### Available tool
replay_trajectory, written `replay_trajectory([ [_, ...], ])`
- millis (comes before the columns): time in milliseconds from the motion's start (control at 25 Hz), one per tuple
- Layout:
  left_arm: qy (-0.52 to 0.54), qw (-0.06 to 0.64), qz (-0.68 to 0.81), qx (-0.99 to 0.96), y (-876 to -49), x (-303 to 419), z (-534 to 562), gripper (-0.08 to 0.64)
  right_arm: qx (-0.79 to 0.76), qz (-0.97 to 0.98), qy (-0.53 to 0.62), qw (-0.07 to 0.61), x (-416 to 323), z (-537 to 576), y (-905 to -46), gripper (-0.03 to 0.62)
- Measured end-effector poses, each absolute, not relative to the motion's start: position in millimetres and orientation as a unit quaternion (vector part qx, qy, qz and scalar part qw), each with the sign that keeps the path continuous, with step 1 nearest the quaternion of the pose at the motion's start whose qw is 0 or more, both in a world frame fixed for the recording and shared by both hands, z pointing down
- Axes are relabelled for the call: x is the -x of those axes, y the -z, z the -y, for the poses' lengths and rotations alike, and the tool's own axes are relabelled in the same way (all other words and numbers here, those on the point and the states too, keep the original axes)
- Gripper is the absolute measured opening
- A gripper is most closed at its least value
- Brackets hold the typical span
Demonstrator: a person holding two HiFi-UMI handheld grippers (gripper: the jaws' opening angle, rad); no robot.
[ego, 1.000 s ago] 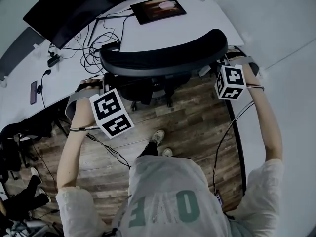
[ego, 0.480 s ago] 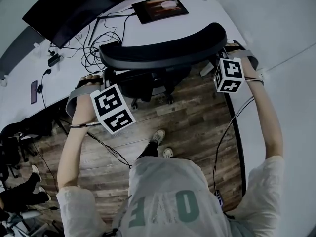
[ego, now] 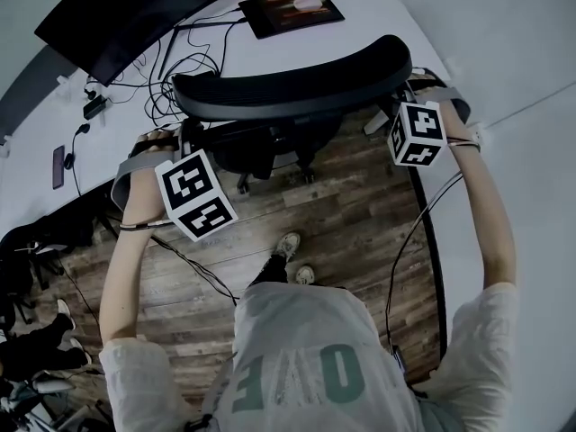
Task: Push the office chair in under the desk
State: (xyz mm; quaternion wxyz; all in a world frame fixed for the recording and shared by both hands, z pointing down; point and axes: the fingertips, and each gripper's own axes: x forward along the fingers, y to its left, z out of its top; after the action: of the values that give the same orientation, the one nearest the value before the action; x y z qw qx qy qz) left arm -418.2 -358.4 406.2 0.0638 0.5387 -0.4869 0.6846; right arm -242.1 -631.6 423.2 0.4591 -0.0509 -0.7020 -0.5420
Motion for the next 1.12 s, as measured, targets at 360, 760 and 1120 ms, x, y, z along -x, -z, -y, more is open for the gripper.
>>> replay_trajectory([
  [360,-0.684,0.056,0.489,-0.538,-407,419,359,0.149,0.021,0.72,0.538,0.439,245,633,-423,0.169],
  [760,-0.672,0.045,0.519,-0.527,-401,420,358,0.16,-0.025,0.773,0.475,0.421,244,638,-411,0.272],
  [1120,-0.652,0.031,0.569,-0.501,-360,414,333,0.219,-0.047,0.8,0.467,0.373,220,611,-372,0.272],
])
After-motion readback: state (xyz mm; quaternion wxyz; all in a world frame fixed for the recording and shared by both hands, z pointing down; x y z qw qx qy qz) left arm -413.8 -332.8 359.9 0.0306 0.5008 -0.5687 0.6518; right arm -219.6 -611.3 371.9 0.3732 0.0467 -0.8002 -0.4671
